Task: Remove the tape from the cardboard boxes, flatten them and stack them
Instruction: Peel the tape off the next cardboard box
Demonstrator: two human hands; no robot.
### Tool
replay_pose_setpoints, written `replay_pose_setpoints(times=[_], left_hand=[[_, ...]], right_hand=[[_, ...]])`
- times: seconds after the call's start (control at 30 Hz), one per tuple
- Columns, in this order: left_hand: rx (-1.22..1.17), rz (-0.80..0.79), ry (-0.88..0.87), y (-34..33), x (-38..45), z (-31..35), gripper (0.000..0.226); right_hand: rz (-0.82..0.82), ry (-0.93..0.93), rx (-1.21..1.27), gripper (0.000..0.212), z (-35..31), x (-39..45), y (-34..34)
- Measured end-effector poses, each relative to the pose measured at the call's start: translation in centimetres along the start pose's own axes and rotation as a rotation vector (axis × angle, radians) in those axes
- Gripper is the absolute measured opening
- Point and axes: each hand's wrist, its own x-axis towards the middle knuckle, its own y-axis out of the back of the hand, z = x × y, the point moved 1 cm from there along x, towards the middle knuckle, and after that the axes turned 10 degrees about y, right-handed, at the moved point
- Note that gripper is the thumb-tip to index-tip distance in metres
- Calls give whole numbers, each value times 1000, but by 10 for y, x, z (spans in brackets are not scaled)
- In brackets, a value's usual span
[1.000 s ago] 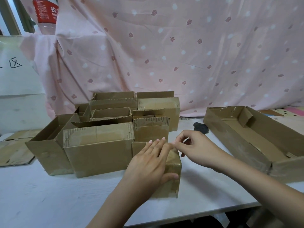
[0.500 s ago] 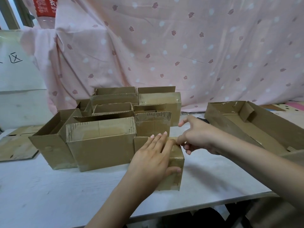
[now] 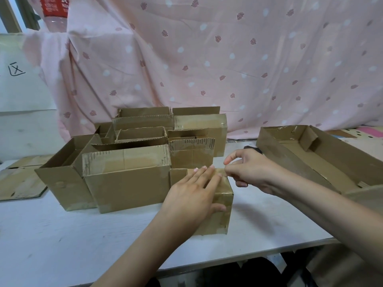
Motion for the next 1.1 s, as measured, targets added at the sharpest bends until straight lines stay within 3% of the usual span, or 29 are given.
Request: replay_pose_setpoints(times=[0.43,0.5,0.6,0.67,0.8,0.9,0.97,1.1], left_hand=[[-41,-25,35,1,-2,1,69],[-16,-31,15,-3,0,2,69],[-3,-36,15,-1,-1,5,69],[-15,-11,38,0,-2,5,67],[-55,15,7,3,-1,6,70],[-15,67,-18,2,-1,4,72],[-33,13,34,1,-1,2,70],[-19,37,-4,-1,-1,2,68]], right_hand=[[-30,4,179,22,10,-9,7],[19,58,5,29,6,-11,6],[-126,22,-424,44,1,-13,4],[-205,-26,-477,45,-2,-14,2],[-216,-37,-550,47,-15,-9,1],[-206,-20,-497,46,-16,-8,-1],[-190,11,-423,43,-11,-11,-1],[-211,5,-74,39,4,-16,5]])
